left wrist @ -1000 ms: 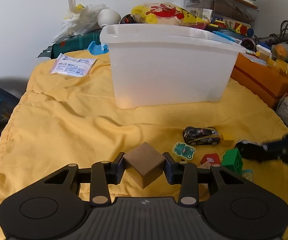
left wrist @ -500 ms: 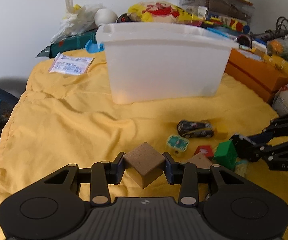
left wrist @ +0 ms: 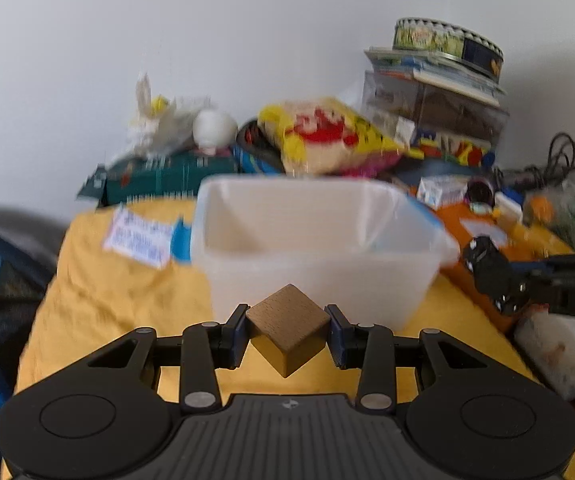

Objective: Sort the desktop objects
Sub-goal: 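Carry the tan cube and white race car over the bin and release both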

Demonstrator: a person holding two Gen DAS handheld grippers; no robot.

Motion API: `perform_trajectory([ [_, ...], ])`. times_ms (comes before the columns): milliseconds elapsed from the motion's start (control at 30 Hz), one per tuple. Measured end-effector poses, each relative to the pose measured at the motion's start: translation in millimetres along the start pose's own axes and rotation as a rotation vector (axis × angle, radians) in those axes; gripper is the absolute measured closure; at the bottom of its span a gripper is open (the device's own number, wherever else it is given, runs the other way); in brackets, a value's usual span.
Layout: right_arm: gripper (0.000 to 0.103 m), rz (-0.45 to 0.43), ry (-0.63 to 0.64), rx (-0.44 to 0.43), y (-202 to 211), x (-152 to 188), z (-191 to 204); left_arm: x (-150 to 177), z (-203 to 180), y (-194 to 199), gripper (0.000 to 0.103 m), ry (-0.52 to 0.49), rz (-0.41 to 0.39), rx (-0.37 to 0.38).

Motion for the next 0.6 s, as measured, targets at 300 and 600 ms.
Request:
perform_trajectory([
  [300,0.08,-0.01,-0.009,0.057,-37,-72,-37,-75,-14,-36,0.06,-0.062,-0.051,-0.045],
  [600,0.047,0.068,-0.007,0.086,-80,-79,-54,-97,-13,-74,0.047,-0.065,-0.035,-0.087],
])
Point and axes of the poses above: each gripper's, at about its wrist camera, not at the fingertips, and y roughly against the way its jaws point, z to its left, x to its underside, the point moved 9 cm from there along -y, roughly the way its jaws point, and after that the axes turned 12 degrees about y, right-handed, at the moved point
